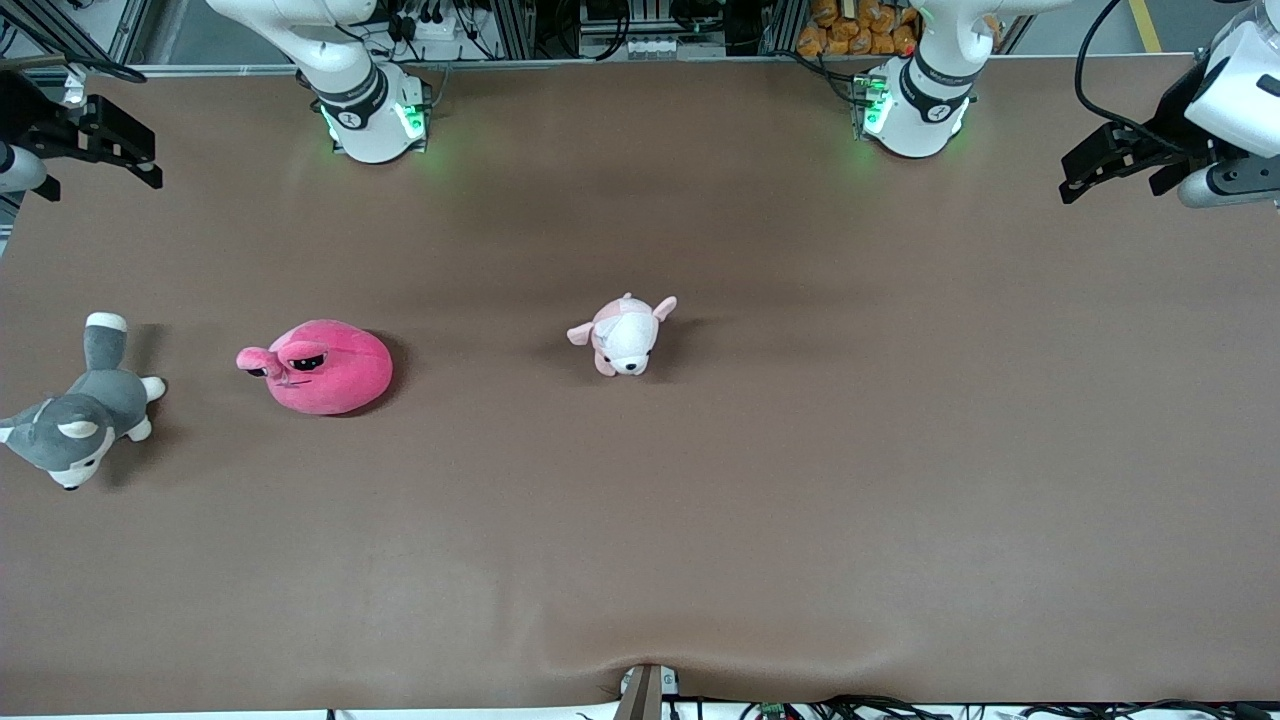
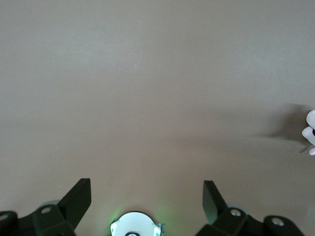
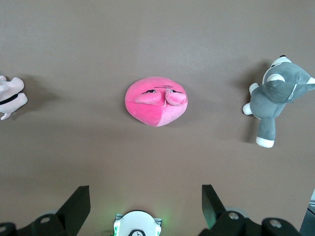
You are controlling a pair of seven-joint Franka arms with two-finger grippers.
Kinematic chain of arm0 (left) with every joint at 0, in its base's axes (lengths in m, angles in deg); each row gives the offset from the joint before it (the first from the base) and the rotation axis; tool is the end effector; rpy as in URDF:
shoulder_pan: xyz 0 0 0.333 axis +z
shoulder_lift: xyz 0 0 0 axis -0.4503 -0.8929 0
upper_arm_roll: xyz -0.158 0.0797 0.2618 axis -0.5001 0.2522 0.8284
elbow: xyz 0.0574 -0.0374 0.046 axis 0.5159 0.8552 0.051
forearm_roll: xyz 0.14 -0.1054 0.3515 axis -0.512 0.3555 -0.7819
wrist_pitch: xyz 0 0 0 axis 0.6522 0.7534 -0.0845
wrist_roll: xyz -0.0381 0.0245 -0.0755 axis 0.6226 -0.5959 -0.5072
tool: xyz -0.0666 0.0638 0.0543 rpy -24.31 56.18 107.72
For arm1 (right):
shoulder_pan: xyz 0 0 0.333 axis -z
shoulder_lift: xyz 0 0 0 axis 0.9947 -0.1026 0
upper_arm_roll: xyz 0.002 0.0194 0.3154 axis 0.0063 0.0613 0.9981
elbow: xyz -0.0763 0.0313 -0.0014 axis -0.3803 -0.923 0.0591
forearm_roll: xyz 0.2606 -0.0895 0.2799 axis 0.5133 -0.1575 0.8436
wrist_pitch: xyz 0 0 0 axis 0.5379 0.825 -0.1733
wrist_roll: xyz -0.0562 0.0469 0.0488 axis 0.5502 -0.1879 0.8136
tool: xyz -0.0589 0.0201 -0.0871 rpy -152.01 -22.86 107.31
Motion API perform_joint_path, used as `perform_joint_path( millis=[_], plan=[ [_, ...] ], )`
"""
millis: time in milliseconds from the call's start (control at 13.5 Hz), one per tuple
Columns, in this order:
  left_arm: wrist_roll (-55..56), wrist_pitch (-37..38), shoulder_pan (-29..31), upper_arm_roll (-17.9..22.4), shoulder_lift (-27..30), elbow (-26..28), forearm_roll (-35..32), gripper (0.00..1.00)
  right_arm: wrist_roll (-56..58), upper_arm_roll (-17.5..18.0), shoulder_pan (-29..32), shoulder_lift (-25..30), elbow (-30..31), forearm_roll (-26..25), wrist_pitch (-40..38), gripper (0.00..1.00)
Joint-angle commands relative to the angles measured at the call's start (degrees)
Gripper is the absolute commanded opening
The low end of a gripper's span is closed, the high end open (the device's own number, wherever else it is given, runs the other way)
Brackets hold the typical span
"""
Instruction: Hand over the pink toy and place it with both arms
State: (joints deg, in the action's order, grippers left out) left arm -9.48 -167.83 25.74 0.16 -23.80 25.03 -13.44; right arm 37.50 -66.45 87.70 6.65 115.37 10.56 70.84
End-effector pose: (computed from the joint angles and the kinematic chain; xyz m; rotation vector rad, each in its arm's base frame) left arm 0.4865 -0.0543 0.6499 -3.1011 -0.1524 0.0377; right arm 0.5041 0.0288 0.6935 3.0900 0.2643 -0.1340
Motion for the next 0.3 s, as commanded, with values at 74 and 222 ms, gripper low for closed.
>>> perform_joint_path(
  millis=[74,222],
  plan=[
    [1.1,1.3,0.1,0.1,-0.9,-1.7,0.5,1.0,0.4,-0.1,0.4,-0.1,-0.6,1.0,-0.1,1.0],
    [1.1,1.3,0.8,0.1,-0.9,-1.7,0.4,1.0,0.4,-0.2,0.4,-0.1,-0.6,1.2,-0.1,1.0]
  ],
)
